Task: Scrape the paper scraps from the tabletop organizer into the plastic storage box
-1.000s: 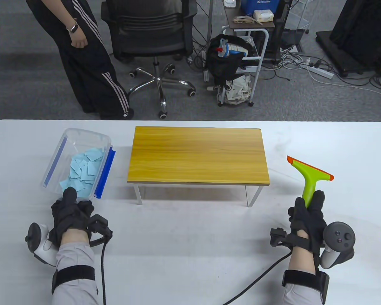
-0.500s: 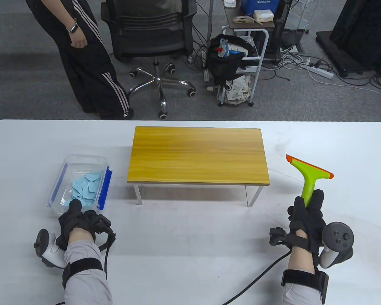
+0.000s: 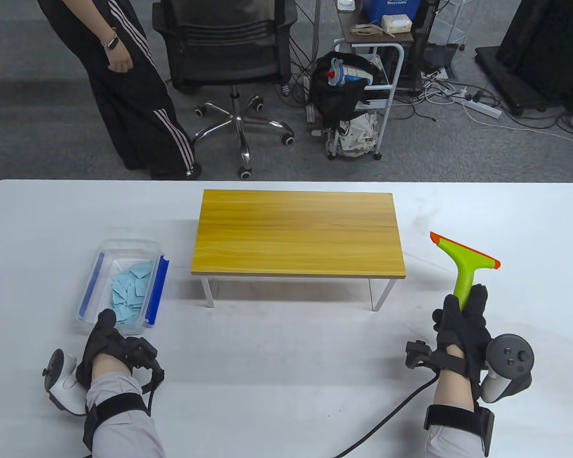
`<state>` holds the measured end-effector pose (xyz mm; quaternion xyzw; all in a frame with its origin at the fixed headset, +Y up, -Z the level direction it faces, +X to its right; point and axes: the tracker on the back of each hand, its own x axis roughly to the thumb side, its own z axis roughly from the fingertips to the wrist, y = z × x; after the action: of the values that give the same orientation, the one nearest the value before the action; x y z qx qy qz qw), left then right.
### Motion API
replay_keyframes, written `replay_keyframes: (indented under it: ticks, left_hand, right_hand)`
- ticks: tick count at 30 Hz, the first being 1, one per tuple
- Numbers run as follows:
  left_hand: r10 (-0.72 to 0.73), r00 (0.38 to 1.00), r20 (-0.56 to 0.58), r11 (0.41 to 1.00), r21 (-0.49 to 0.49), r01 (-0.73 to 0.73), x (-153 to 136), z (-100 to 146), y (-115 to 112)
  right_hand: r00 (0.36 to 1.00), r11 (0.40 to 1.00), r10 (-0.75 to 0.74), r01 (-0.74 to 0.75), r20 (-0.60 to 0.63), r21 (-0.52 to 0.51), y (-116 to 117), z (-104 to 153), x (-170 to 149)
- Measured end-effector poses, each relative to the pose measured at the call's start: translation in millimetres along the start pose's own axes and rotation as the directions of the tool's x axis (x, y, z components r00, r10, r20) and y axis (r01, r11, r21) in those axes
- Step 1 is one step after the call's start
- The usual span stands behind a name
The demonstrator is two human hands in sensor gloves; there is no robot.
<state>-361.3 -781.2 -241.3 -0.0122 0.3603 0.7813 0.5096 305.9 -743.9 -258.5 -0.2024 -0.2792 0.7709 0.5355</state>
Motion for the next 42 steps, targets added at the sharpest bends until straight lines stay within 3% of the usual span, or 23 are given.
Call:
replay_keyframes:
  ticks: [2,5,7,9,11,12,13,15,20,22,23,24,30,34,37,42]
  left_hand:
    - [-0.069,0.997,0.024,0.998,0.009,0.068,6.6,6.7,-3.8]
    - [-0.237,0.96,0.15,0.97,-0.012,0.242,23.1,19.4,-24.0]
    - [-0.355,0.889,0.29,0.928,-0.005,0.372,34.2,30.5,-43.7]
    - [-0.465,0.767,0.442,0.867,0.052,0.496,43.4,46.6,-66.7]
    - [-0.579,0.568,0.584,0.766,0.152,0.625,47.1,66.9,-92.8]
    - [-0.639,0.424,0.642,0.687,0.228,0.69,44.6,79.7,-107.9]
    - [-0.682,0.28,0.675,0.606,0.308,0.733,38.6,92.0,-122.0]
    - [-0.702,0.066,0.709,0.481,0.405,0.778,21.8,109.8,-145.9]
    - [-0.627,-0.271,0.73,0.296,0.546,0.784,-40.2,132.4,-178.7]
    - [-0.574,-0.408,0.71,0.167,0.589,0.791,-70.8,132.4,-185.5]
    - [-0.56,-0.411,0.719,0.087,0.544,0.834,-77.5,132.7,-190.3]
    - [-0.557,-0.367,0.745,0.065,0.481,0.875,-84.3,133.8,-192.8]
    - [-0.581,-0.341,0.739,0.056,0.454,0.889,-86.6,118.8,-193.9]
    - [-0.645,-0.289,0.708,-0.003,0.376,0.926,-86.9,97.5,-185.6]
    - [-0.665,-0.246,0.705,-0.01,0.321,0.947,-86.4,89.8,-183.3]
    - [-0.659,-0.265,0.704,-0.012,0.342,0.94,-85.4,88.4,-186.2]
  right_hand:
    - [1.0,1.0,-0.004,0.004,0.0,-0.001,-0.2,-0.1,0.0]
    - [1.0,1.0,-0.002,0.002,0.001,0.0,0.4,0.1,-0.1]
    - [1.0,1.0,0.004,-0.004,0.004,0.002,0.9,0.3,-0.2]
    - [1.0,1.0,0.012,-0.012,0.007,0.003,1.2,0.4,-0.3]
    - [1.0,1.0,0.018,-0.018,0.011,0.004,1.6,0.4,-0.5]
    - [1.0,1.0,0.022,-0.022,0.013,0.006,2.1,0.4,-0.5]
    - [0.999,1.0,0.029,-0.029,0.015,0.007,2.6,0.4,-0.6]
    - [0.999,0.999,0.041,-0.041,0.019,0.009,3.6,0.7,-0.8]
    - [0.996,0.996,0.084,-0.085,0.041,0.013,8.0,3.4,0.2]
    - [0.992,0.994,0.109,-0.11,0.062,0.022,12.9,5.4,0.9]
    - [0.99,0.992,0.124,-0.126,0.071,0.028,15.1,5.6,1.2]
    - [0.987,0.989,0.143,-0.146,0.077,0.036,17.7,5.9,1.4]
    - [0.986,0.986,0.159,-0.162,0.057,0.05,28.0,-0.3,-4.2]
    - [0.984,0.98,0.178,-0.179,0.013,0.083,34.7,-15.9,-8.7]
    - [0.94,0.934,0.336,-0.34,0.056,0.113,37.2,-37.2,-6.8]
    - [0.842,0.833,0.53,-0.539,0.097,0.124,35.9,-68.3,-3.9]
